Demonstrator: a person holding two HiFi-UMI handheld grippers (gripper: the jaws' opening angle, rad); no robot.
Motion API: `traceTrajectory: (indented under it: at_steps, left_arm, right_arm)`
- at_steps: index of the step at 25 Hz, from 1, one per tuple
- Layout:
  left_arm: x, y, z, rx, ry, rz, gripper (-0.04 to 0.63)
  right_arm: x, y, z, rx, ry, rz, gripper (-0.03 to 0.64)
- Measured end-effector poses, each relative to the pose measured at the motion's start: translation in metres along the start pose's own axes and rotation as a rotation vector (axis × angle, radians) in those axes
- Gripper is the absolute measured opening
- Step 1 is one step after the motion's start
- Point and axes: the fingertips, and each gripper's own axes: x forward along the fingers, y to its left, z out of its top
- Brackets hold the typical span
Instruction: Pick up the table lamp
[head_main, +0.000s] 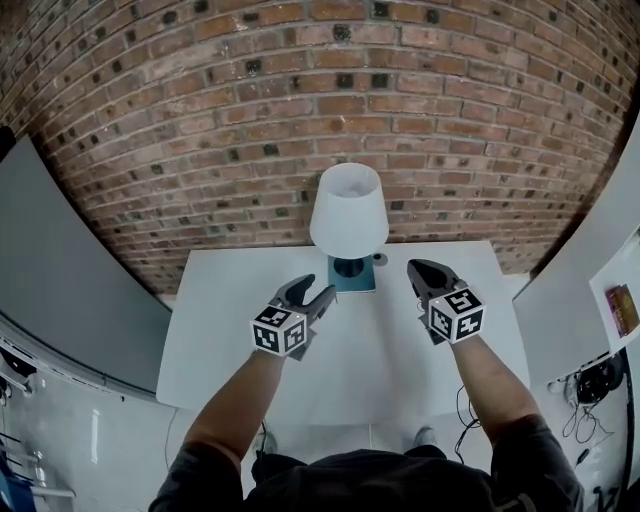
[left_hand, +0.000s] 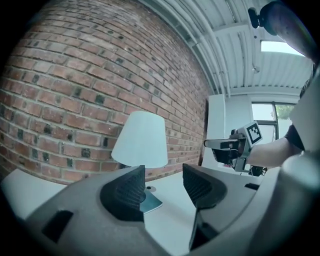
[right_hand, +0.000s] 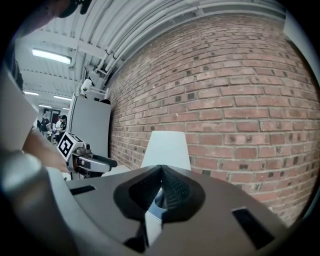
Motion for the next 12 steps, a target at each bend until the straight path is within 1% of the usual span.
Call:
traceTrajectory:
  at_steps: [4,12]
  left_arm:
    - [0.036,0.017,-0.021,0.001,-0.002,0.007,0.247]
    - [0.102,0.059,-0.068,0.053,0.013,0.050,0.254]
  right_arm:
    - [0.012,-0.008,-0.024,0.002,0.012,-0.009,-0.008]
    - [0.038,-0.018,-0.082,0.025,0.018,-0.014,-0.008]
